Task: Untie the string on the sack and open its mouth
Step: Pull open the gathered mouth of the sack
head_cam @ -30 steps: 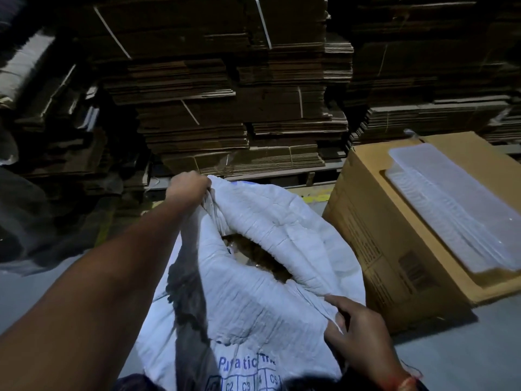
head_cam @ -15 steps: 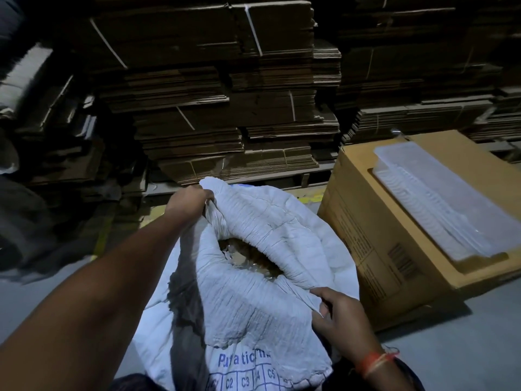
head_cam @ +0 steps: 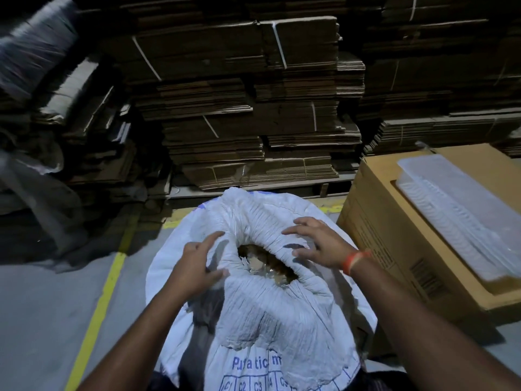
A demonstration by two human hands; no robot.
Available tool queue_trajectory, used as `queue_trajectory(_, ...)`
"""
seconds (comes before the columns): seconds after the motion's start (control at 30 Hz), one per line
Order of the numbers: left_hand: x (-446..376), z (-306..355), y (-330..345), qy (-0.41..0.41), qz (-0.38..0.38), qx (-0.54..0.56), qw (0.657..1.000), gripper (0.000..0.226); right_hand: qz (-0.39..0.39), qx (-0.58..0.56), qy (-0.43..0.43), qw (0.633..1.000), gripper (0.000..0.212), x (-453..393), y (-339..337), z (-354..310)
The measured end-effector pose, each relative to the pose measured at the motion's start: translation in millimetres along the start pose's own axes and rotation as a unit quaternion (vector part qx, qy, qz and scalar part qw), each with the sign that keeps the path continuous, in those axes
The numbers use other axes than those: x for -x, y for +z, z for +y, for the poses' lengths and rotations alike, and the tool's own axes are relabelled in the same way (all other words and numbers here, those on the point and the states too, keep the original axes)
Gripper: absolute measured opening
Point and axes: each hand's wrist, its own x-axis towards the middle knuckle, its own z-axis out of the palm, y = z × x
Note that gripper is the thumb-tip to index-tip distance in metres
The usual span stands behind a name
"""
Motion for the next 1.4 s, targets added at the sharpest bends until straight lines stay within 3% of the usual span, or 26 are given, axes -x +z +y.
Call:
queue_trajectory(0.1, 15, -2, 9, 0.020, -0.045, -0.131, 0.990, 0.096, -0.164, 0.070, 0.000, 0.984, 0.079, -33, 3, 7)
queue_trajectory(0.2, 16, -3, 23, 0.064, -0.043, -0.219, 0.973, 0.084, -0.203, 0.125, 0.005, 0.971, 0.070, -44, 20, 15)
queue_trajectory(0.37, 12, -13, 25, 0.128, -0.031, -0.239, 0.962, 0.059, -0.130, 0.165, 0.003, 0.978, 0.037, -40, 26, 30)
queue_trajectory(0.57, 15, -47, 7, 0.105, 0.063, -0.215, 0.969, 0.058, -0.042, 0.150, 0.028, 0.987, 0.034, -28, -13, 60)
queue_trajectory(0.77, 36, -84, -5, 0.056, 0.081, -0.219, 0.971, 0.056, 0.062, 0.091, 0.075, 0.991, 0.028, 1, -41, 84)
queue_trajectory(1.0, 42, -67, 1, 0.108, 0.031, -0.191, 0.975, 0.062, 0.076, 0.073, 0.067, 0.992, 0.024, 8, -28, 63)
queue_trajectory(1.1, 44, -52, -3, 0.128, 0.025, -0.205, 0.970, 0.060, 0.087, 0.085, 0.051, 0.991, 0.031, 13, -16, 43)
queue_trajectory(1.23, 52, -22, 1, 0.160, 0.053, -0.235, 0.957, 0.053, 0.044, 0.109, 0.052, 0.992, 0.051, 33, 10, -1)
queue_trajectory(1.3, 53, -7, 4, 0.167, 0.086, -0.208, 0.960, 0.047, 0.115, 0.064, 0.103, 0.986, 0.046, 46, 34, -28)
queue_trajectory(1.4, 48, 12, 2, 0.148, 0.132, -0.114, 0.974, 0.043, 0.255, -0.093, 0.164, 0.948, 0.030, 76, 72, -58)
